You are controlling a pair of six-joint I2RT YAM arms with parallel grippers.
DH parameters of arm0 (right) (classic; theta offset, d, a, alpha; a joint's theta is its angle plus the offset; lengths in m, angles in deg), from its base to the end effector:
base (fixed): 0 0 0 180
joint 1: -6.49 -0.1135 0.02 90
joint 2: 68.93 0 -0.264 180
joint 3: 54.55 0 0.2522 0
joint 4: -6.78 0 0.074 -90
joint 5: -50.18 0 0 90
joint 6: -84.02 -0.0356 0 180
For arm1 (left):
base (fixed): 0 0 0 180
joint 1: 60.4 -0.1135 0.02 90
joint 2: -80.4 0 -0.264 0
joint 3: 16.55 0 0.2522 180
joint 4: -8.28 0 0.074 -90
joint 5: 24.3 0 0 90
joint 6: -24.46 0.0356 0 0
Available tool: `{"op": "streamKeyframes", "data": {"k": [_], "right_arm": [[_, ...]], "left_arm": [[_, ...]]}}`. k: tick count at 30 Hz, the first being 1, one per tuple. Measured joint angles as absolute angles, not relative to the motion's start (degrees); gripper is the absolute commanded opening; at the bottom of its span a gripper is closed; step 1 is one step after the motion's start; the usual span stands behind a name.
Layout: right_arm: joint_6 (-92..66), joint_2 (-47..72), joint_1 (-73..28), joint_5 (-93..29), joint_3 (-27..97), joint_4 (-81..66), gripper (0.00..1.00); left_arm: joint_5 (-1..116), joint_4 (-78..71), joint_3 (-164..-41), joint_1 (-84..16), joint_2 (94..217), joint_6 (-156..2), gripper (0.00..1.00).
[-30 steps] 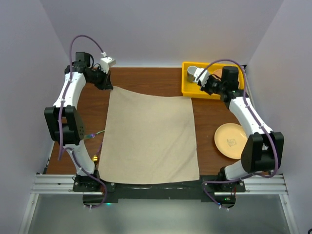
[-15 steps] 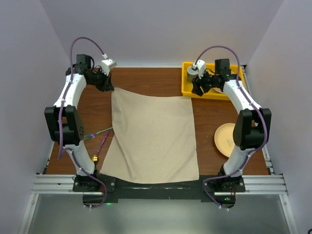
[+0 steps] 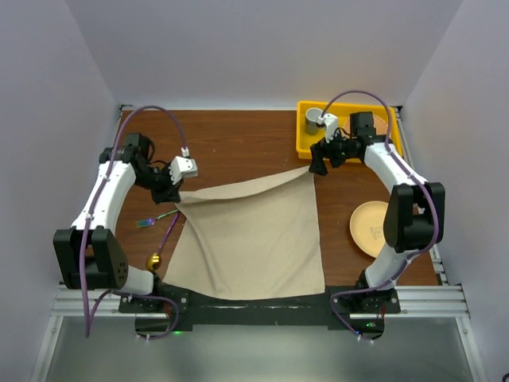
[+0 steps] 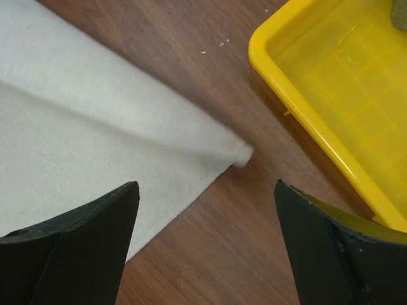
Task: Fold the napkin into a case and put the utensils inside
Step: Pick up the flattened napkin from the center of the board.
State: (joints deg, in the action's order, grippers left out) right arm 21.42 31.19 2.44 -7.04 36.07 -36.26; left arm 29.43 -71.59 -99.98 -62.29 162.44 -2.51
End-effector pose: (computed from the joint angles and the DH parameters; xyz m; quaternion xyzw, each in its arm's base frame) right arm 0.3760 0.0459 0.2493 -0.3335 0.8500 0.1994 0.3558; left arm 0.2566 -0.0126 0.2804 0.5078 0.7982 -0.2101 0.2467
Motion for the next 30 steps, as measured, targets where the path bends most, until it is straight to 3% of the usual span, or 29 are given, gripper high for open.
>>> {"op": "streamKeyframes", "data": {"k": [6,13,21,27,30], "right_arm": [[23.95,34.33,1.45,-7.44,34.91,-33.87,0.96],[29.81,39.41,0.36,-8.88,32.79,-33.68,0.90],[38.05,34.36,0.56,-8.27,30.19,-38.97,0.91],[40.24,35.73,1.19,-7.22,35.39,-46.70,0.76],[35.54,39.19,1.74,-6.17,38.89,-48.32,0.75]], "left_arm": [[29.98,-70.78,-102.25,-63.08,168.72,-5.12,0.00],[28.97,-67.33,-110.88,-65.42,179.91,-10.65,0.00],[28.95,-64.94,-116.35,-65.64,185.68,-14.58,0.00],[28.89,-63.04,-121.03,-65.64,191.78,-18.54,0.00],[28.58,-61.82,-121.70,-65.64,192.67,-20.57,0.00]]}}
